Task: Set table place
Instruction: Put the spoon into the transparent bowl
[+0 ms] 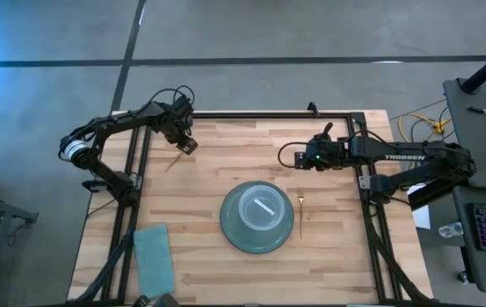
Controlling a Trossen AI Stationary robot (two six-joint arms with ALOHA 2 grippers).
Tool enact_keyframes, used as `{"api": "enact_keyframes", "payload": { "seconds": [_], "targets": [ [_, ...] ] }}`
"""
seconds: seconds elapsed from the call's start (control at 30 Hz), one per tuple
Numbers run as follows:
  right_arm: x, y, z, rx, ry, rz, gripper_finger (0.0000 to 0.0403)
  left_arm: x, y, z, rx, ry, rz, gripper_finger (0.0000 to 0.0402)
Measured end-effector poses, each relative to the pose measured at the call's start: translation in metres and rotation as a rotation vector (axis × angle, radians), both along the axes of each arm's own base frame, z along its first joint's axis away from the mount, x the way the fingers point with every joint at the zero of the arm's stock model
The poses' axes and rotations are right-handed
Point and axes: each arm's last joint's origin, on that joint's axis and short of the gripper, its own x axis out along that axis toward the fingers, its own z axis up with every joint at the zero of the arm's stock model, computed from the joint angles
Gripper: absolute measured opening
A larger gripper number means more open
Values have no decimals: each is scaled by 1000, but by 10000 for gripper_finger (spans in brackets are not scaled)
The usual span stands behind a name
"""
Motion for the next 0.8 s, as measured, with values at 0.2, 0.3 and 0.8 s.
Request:
{"api": "enact_keyframes", "payload": {
  "seconds": [0.2,0.3,0.8],
  "targets": [
    [0,0,0,-1,1,3,171,-3,-1,-1,22,63,27,100],
    [0,0,0,-2,2,5,171,-5,-3,-5,-6,77,63,100],
    [0,0,0,-4,3,9,171,4,5,-34,-87,93,82,100]
  ]
}}
